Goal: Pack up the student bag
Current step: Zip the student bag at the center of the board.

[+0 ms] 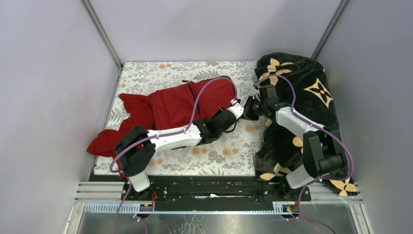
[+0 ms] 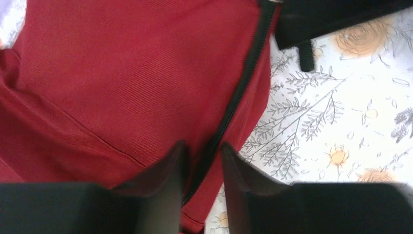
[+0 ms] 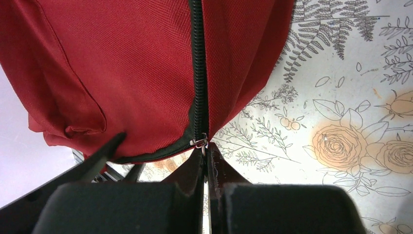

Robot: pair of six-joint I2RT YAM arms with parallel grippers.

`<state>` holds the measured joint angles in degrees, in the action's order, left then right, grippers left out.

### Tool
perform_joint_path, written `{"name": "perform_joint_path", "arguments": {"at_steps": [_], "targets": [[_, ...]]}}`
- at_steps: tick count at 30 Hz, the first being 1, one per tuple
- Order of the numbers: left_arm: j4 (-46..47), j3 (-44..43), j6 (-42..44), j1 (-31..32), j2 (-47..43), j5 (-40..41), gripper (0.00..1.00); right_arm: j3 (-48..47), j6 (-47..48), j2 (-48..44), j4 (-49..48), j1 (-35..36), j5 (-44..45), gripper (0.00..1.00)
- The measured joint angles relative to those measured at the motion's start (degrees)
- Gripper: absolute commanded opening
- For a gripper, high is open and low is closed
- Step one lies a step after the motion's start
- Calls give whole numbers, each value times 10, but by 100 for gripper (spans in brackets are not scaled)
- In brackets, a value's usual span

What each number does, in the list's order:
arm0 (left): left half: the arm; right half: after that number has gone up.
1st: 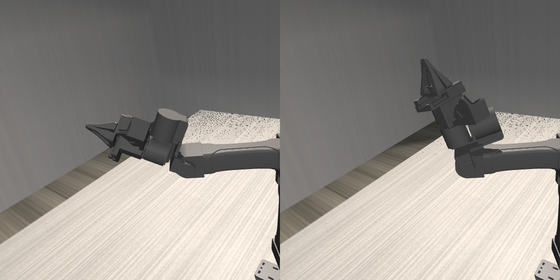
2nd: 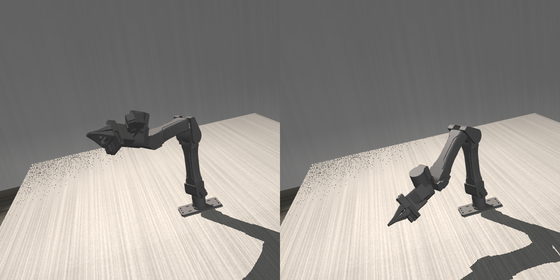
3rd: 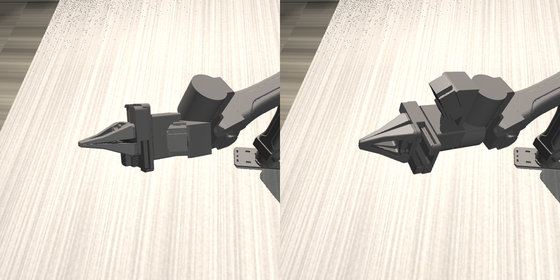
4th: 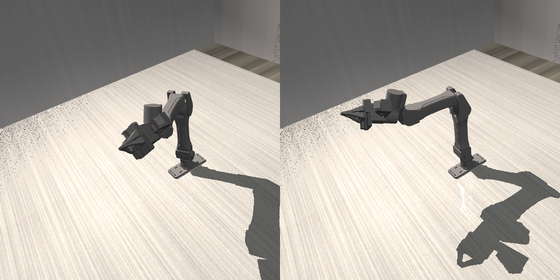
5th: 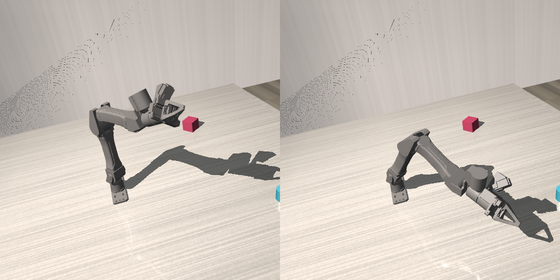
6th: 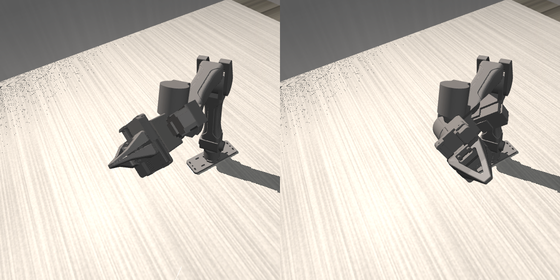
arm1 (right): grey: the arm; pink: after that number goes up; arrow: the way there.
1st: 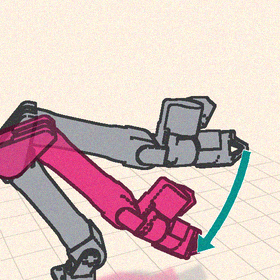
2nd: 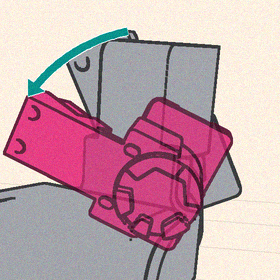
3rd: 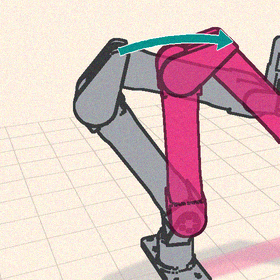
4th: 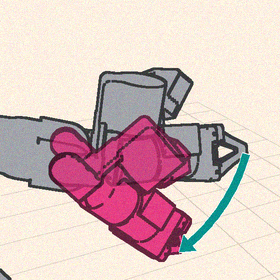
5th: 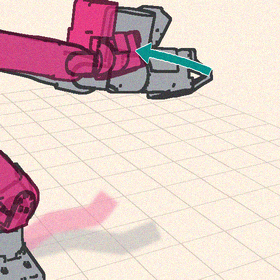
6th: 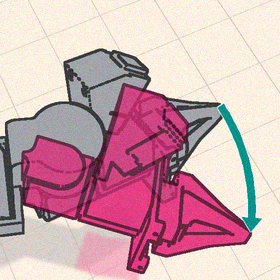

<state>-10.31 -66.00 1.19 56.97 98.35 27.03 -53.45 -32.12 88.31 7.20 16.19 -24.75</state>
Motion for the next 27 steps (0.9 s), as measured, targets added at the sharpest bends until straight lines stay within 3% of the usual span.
{"name": "perform_joint_path", "arguments": {"at_steps": [1, 7, 15, 27], "targets": [[4, 0, 3, 1, 6, 18, 1, 0, 0, 0, 2, 0, 0, 0], [15, 13, -7, 0, -9, 42, 0, -9, 7, 0, 29, 4, 13, 0], [18, 132, -53, 4, -186, 12, 0, -89, 9, 29, 89, 10, 15, 0], [-37, 249, -119, -4, -424, -24, 0, -286, 23, 199, 200, 27, -80, 0]]}}
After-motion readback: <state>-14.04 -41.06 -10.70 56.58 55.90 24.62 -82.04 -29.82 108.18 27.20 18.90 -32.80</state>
